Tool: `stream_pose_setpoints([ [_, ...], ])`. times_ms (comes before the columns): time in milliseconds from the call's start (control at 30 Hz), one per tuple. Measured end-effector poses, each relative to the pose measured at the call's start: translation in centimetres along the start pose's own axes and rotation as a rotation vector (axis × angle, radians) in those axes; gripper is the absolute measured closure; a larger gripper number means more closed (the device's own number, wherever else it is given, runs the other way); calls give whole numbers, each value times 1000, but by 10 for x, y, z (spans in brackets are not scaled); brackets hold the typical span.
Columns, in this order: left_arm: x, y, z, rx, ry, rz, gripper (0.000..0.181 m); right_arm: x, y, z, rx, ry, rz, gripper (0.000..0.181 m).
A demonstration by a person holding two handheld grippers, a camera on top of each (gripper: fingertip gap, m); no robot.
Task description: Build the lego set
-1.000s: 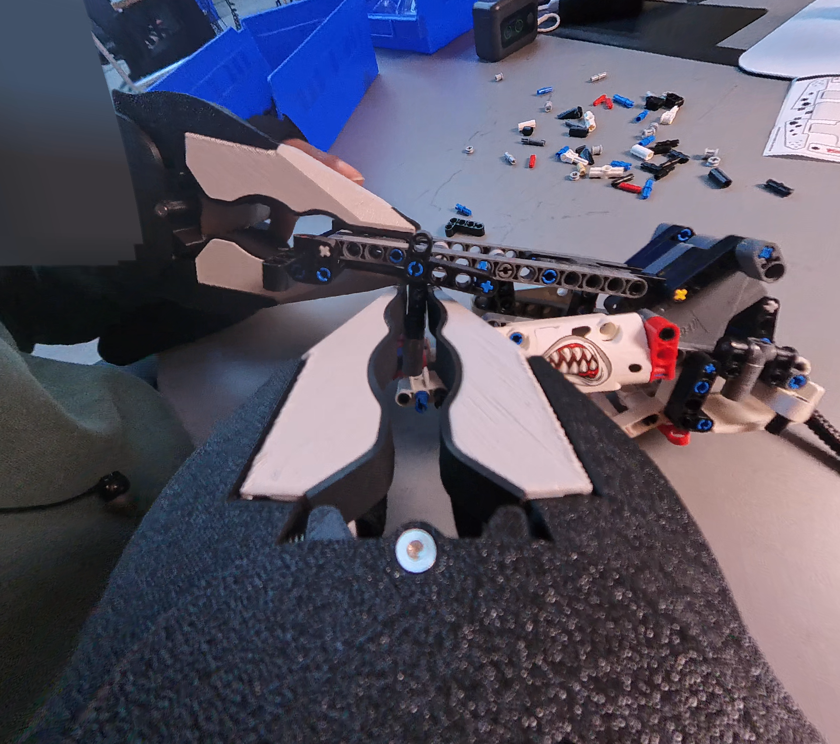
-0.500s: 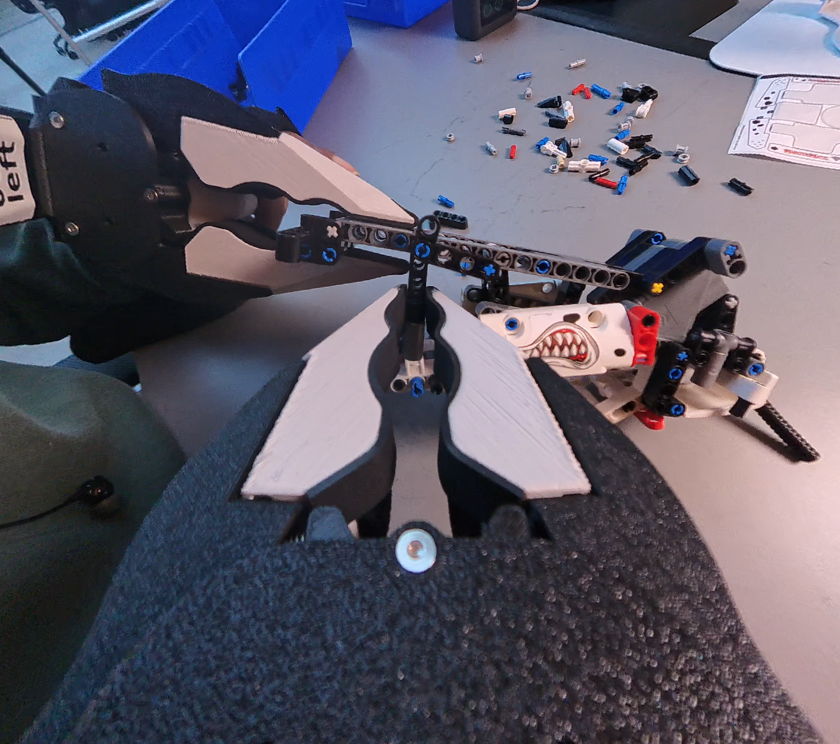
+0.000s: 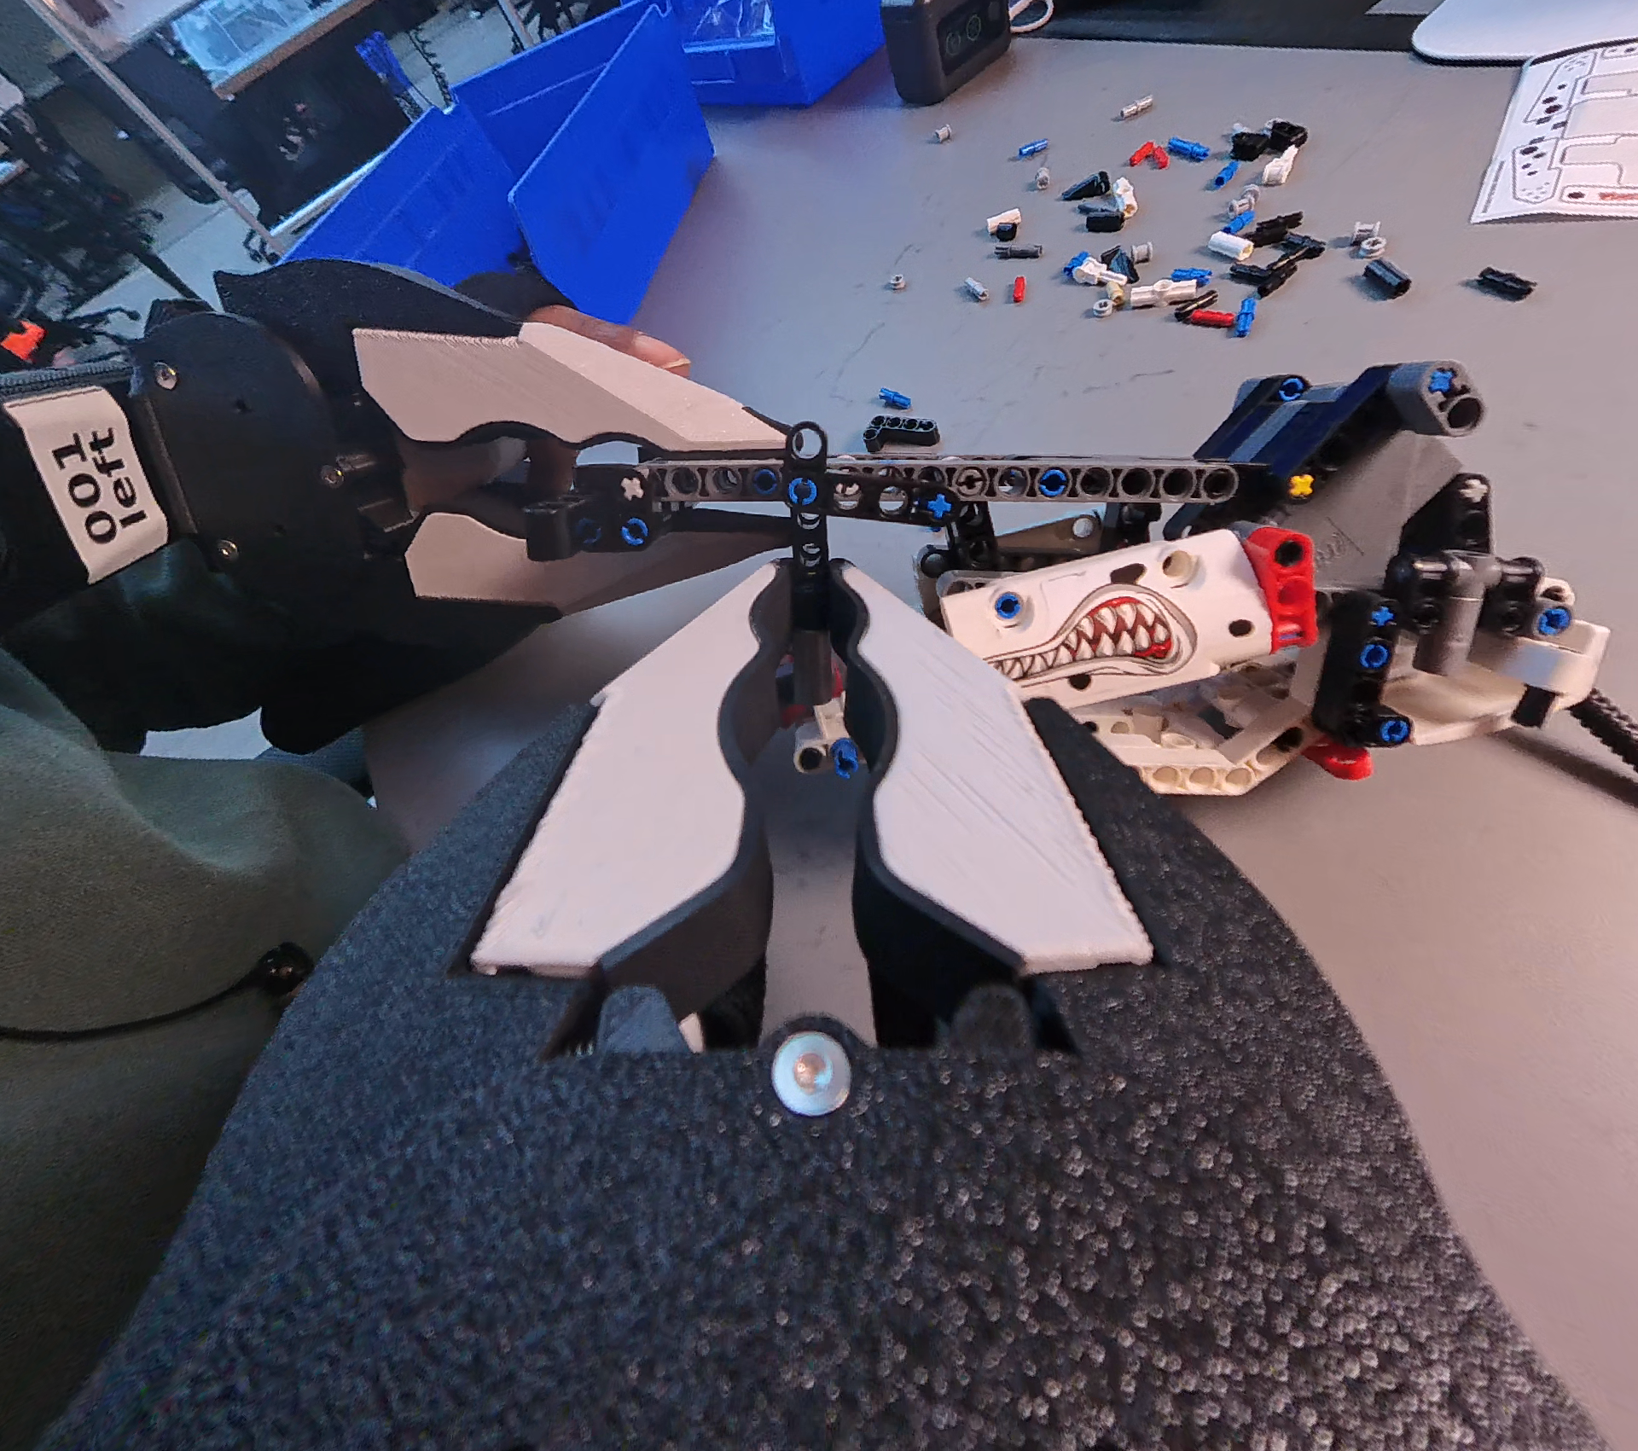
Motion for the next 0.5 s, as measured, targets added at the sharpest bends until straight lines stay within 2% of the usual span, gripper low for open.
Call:
stream_pose_setpoints([
  [500, -1, -1, -4, -4, -42, 4, 165, 3, 1, 0, -7, -63, -4, 177],
])
Point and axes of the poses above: each gripper's, where its closed fingertips meet, y back along the fingers, x out of its underside, z = x × y across the jaws, the point moved 10 cm from there along y, back along the fingers, and after that the axes turned 14 degrees about y, right-handed, at the moved point
